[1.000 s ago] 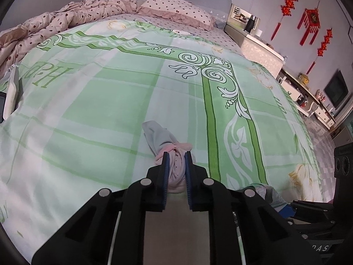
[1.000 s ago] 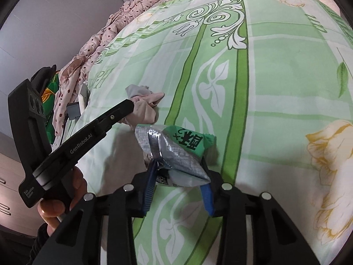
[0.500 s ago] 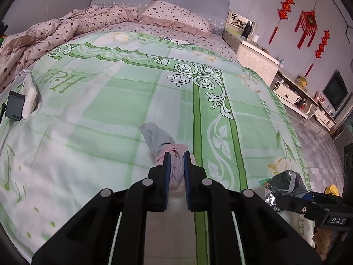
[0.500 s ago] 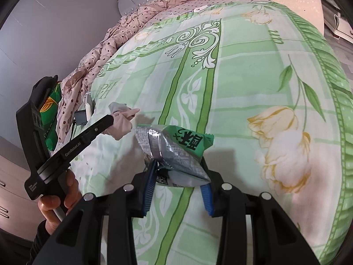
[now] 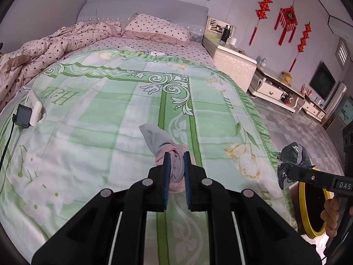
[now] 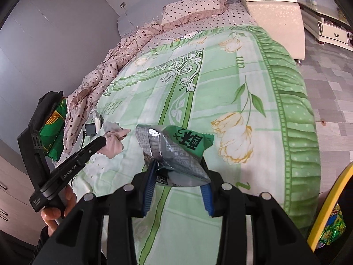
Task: Collect trash
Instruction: 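Carry the sock with the left tool while the right carries the packet over the bin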
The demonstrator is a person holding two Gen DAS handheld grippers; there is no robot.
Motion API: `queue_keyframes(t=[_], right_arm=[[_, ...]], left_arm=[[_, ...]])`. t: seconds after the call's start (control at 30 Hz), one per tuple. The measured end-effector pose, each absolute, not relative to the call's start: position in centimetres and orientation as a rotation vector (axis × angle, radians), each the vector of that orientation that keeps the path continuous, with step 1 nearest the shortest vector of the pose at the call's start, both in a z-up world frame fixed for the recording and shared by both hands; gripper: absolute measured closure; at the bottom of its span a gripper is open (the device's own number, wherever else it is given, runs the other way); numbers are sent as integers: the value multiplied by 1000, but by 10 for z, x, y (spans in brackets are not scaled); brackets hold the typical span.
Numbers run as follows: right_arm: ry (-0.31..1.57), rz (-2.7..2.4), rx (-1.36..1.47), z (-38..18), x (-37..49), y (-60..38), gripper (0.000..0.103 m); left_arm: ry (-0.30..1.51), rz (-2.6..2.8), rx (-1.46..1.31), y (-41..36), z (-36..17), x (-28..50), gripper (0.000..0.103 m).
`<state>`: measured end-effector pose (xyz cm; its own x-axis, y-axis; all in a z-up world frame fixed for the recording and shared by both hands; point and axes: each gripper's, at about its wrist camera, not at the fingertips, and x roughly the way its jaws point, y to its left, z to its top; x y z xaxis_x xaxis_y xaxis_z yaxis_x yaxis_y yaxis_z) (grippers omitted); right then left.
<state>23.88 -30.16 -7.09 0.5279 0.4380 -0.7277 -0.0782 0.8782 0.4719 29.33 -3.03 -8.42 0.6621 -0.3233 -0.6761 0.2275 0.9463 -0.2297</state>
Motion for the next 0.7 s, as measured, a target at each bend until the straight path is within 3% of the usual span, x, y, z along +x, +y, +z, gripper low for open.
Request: queue_keyframes(t=[0.7], right_arm=[[783,181,483,5,148,-419,68]], left_arm=[[705,-518,-72,-155,-8,208,92]])
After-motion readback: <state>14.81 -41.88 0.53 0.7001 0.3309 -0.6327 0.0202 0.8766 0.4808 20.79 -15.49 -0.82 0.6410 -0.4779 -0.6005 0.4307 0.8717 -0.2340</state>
